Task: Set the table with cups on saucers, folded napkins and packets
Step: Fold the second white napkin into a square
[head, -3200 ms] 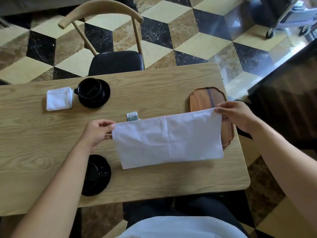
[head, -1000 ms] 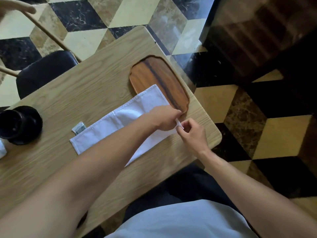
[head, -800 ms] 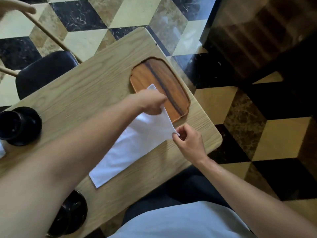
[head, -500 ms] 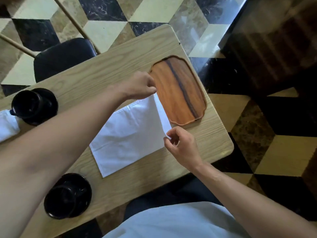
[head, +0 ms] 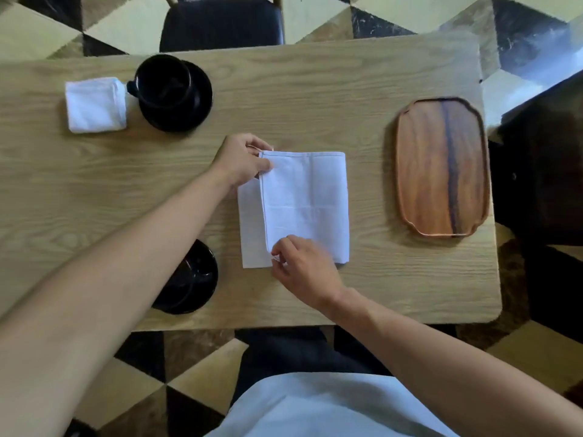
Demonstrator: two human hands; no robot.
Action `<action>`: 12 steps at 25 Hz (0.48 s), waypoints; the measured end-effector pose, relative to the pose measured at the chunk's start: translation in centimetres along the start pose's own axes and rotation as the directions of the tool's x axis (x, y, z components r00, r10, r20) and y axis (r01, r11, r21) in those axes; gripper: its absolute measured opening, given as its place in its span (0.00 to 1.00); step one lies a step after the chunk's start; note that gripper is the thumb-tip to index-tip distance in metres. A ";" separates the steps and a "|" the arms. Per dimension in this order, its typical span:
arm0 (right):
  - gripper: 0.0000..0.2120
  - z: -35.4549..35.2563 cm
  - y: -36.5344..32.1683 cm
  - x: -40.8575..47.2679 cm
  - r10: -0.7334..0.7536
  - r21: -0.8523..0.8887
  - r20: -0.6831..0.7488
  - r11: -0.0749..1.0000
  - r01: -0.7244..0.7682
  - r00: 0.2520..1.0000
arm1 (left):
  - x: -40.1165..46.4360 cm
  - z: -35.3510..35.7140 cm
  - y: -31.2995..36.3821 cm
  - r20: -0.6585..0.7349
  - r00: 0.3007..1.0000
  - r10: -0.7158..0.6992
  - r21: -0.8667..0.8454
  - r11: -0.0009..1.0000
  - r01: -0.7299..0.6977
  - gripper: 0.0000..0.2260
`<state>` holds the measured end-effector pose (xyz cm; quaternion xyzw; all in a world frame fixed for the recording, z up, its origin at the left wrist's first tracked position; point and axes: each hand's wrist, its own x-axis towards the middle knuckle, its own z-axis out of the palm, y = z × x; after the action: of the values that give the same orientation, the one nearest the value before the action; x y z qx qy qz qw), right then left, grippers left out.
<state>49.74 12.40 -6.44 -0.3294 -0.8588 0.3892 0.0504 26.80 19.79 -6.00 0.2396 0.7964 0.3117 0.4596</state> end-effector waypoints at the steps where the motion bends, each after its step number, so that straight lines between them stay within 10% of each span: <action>1: 0.02 0.9 -0.5 0.4 -0.036 -0.056 0.015 0.998 0.037 0.999 | 0.0 -0.9 -0.8 -0.013 1.000 -0.012 0.007 1.000 0.013 0.12; 12: 0.10 5.9 -2.4 2.0 0.042 -0.212 0.142 0.977 -0.011 0.989 | 1.2 -3.5 -4.9 -0.069 0.989 0.131 0.283 0.953 -0.106 0.11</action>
<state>44.88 8.72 -9.24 -0.3149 -0.8922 0.3194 -0.0527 22.69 16.22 -8.86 0.3355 0.8357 0.2334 0.3668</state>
